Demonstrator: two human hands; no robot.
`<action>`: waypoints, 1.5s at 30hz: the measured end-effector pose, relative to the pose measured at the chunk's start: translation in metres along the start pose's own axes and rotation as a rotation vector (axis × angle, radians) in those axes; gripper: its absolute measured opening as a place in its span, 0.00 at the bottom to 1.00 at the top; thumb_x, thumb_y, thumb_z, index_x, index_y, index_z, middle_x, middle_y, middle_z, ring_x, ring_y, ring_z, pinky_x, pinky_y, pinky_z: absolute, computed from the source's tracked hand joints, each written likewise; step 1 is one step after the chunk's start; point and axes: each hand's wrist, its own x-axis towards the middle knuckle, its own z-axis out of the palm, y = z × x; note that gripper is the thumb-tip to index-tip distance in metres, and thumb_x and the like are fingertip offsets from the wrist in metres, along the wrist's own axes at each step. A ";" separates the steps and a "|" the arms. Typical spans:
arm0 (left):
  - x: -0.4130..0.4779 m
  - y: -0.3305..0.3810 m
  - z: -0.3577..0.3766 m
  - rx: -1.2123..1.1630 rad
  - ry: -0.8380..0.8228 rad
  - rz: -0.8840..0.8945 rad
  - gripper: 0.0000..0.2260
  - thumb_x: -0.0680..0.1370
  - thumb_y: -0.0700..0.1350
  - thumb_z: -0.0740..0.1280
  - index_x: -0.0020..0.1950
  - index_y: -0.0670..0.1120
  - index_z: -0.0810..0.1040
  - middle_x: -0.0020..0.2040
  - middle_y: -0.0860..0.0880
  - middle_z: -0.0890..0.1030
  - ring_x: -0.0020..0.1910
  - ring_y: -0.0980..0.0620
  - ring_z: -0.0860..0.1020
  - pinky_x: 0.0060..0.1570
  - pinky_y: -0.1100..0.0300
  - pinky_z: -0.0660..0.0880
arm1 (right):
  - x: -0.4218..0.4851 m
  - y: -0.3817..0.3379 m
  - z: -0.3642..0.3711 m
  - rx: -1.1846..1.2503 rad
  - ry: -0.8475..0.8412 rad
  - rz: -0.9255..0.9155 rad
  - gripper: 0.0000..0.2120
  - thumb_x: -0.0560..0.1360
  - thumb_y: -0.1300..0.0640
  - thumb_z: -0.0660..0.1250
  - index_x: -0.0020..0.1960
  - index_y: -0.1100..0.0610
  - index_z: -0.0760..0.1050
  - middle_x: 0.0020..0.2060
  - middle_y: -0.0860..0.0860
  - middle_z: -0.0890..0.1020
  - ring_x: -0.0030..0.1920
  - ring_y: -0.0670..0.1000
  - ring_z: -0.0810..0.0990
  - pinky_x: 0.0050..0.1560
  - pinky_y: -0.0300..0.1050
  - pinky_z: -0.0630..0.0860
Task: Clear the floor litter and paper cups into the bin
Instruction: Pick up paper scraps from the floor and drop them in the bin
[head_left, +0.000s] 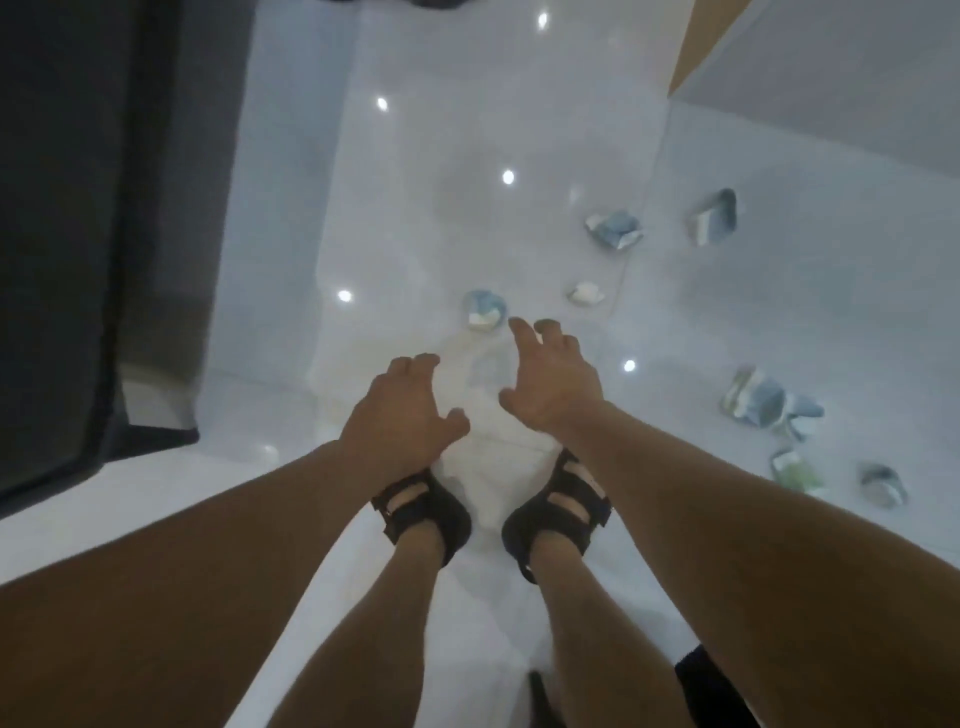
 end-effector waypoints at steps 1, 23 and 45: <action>0.018 -0.009 0.011 -0.007 0.006 0.008 0.32 0.73 0.56 0.68 0.74 0.49 0.61 0.70 0.46 0.67 0.66 0.46 0.69 0.61 0.53 0.68 | 0.024 -0.001 0.011 -0.013 0.014 -0.021 0.42 0.73 0.49 0.70 0.77 0.50 0.49 0.73 0.55 0.58 0.69 0.59 0.63 0.61 0.56 0.71; 0.091 0.014 0.036 -0.447 -0.085 0.055 0.17 0.76 0.48 0.67 0.63 0.49 0.71 0.51 0.53 0.77 0.49 0.53 0.77 0.41 0.69 0.70 | 0.048 0.021 0.050 0.275 0.364 -0.492 0.35 0.63 0.51 0.80 0.65 0.61 0.73 0.59 0.58 0.75 0.57 0.56 0.74 0.56 0.44 0.74; 0.046 -0.064 0.026 -0.290 0.129 -0.022 0.10 0.76 0.45 0.65 0.57 0.45 0.73 0.47 0.47 0.79 0.46 0.47 0.77 0.46 0.54 0.74 | 0.049 0.040 0.044 0.050 0.192 -0.136 0.17 0.77 0.58 0.64 0.66 0.53 0.73 0.58 0.55 0.72 0.57 0.57 0.73 0.48 0.43 0.68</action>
